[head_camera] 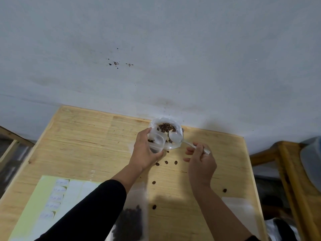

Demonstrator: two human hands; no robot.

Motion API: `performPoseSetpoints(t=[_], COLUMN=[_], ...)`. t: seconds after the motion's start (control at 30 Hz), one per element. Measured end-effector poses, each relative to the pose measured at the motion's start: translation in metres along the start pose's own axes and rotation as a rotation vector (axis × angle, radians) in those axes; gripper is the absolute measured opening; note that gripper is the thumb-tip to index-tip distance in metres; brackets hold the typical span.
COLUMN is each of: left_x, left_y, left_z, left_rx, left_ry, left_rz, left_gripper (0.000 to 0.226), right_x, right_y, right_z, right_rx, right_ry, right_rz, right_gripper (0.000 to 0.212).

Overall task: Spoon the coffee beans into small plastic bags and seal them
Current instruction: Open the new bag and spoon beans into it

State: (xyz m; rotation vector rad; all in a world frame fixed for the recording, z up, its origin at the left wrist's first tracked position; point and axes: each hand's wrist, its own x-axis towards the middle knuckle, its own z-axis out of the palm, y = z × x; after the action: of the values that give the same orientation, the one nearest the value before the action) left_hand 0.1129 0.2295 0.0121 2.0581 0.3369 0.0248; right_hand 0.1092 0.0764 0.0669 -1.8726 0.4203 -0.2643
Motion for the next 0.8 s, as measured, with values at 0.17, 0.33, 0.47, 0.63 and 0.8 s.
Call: performPoseSetpoints(t=[0.17,0.33,0.47,0.63,0.8], left_x=[-0.001,0.001,0.004,0.006,0.006], left_y=[0.000,-0.001,-0.001,-0.002,-0.002], left_z=[0.003,0.004,0.004,0.004,0.005], left_rx=[-0.020,-0.002,0.042,0.053,0.020], left_ry=[-0.018,-0.025,-0.032,-0.030,-0.023], left_rz=[0.000,-0.003,0.023,0.022,0.004], left_gripper=[0.095,0.096,0.094,0.093,0.093], right_x=[0.009,0.025,0.040,0.046,0.045], right_y=[0.019,0.022,0.020,0.022,0.022], right_z=[0.021,0.052,0.069,0.065,0.047], right_rx=[-0.097,0.093,0.452,0.699,0.693], right_ry=[0.041,0.127,0.119,0.049,0.014], right_rz=[0.170,0.434,0.647,0.777,0.760], right_gripper=[0.026,0.024,0.022,0.025,0.024])
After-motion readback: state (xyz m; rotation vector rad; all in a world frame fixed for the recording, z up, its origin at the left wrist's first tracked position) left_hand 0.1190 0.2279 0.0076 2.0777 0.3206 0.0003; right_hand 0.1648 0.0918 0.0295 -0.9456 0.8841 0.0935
